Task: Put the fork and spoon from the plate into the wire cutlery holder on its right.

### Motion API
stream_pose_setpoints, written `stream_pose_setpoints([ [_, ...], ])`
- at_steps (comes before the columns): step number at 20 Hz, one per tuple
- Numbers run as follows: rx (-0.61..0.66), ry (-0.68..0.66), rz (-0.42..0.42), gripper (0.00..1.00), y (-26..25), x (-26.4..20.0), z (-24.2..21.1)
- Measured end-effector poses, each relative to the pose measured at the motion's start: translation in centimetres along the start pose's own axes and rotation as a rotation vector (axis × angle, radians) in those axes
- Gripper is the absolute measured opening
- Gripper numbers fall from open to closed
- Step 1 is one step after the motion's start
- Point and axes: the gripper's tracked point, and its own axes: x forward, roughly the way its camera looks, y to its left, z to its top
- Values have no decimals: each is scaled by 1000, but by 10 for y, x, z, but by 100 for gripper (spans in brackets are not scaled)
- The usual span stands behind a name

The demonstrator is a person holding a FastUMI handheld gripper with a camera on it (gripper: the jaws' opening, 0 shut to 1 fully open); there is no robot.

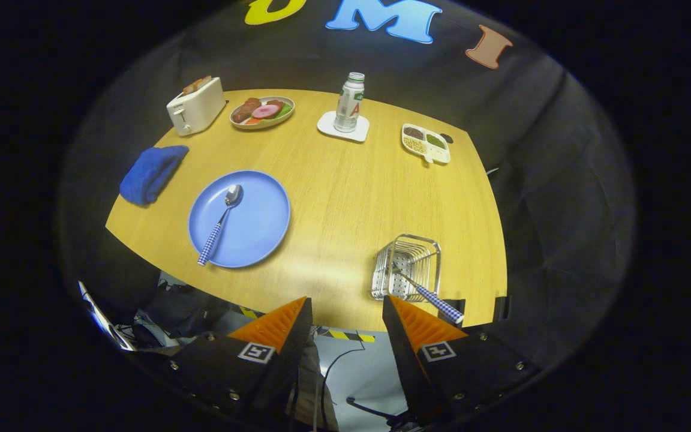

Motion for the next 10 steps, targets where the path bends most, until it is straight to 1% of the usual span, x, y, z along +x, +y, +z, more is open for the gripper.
stream_pose_setpoints([
  [1, 6, -21, 12, 80, 8, -1, 3],
  [3, -8, -72, 37, 89, 24, -3, 12],
  [4, -24, -110, 50, 96, 34, -1, 20],
  [6, -33, -176, 118, 98, 63, 1, 34],
  [7, -28, -196, 127, 98, 73, 0, 39],
  [10, 13, -242, 116, 98, 93, 3, 52],
])
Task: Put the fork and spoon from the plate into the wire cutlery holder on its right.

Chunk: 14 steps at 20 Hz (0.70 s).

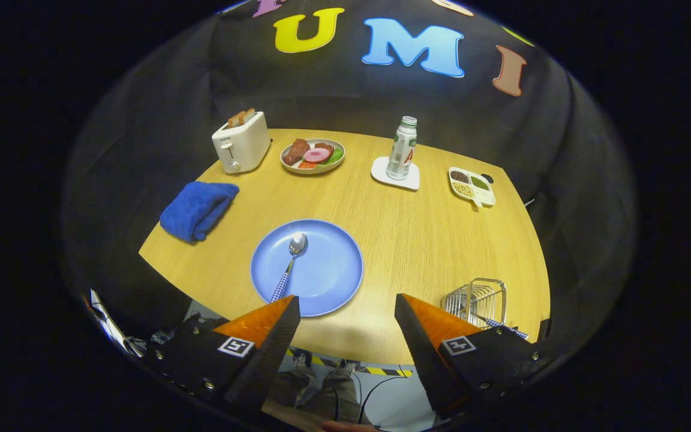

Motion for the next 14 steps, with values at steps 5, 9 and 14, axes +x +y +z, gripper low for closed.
stream_pose_setpoints([
  [5, -4, 12, 7, 98, 32, 19, 1],
  [9, 16, 6, -33, 98, 39, 27, 5],
  [14, 39, 3, -25, 98, 59, 46, 6],
])
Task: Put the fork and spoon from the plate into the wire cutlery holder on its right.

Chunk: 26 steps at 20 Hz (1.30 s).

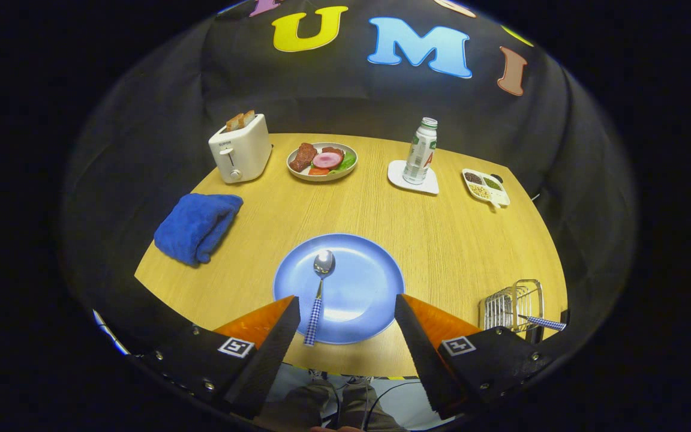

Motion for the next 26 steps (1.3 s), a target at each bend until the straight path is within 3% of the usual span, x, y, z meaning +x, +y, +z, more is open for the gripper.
stream_pose_setpoints([
  [9, -2, 84, 18, 97, 14, 28, -24],
  [14, -5, 194, 43, 98, 24, 69, -55],
  [19, 32, 292, 83, 75, 29, 84, -69],
  [21, 19, 339, 93, 27, 32, 94, -78],
  [23, -13, 373, 101, 29, 33, 102, -81],
  [24, -9, 394, 107, 29, 30, 85, -71],
  [25, -23, 405, 117, 5, 30, 95, -77],
  [26, -46, 412, 125, 5, 28, 95, -76],
])
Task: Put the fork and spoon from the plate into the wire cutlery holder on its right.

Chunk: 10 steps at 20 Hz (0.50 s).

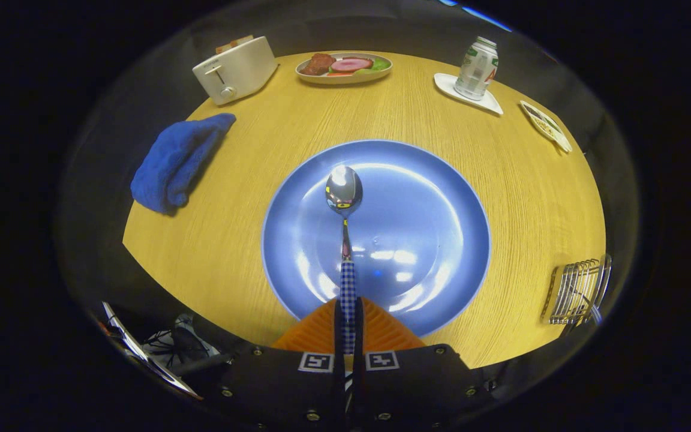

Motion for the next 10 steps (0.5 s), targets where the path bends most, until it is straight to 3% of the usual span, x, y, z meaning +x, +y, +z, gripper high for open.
stream_pose_setpoints([
  [10, -253, 122, -79, 5, -77, -82, -5],
])
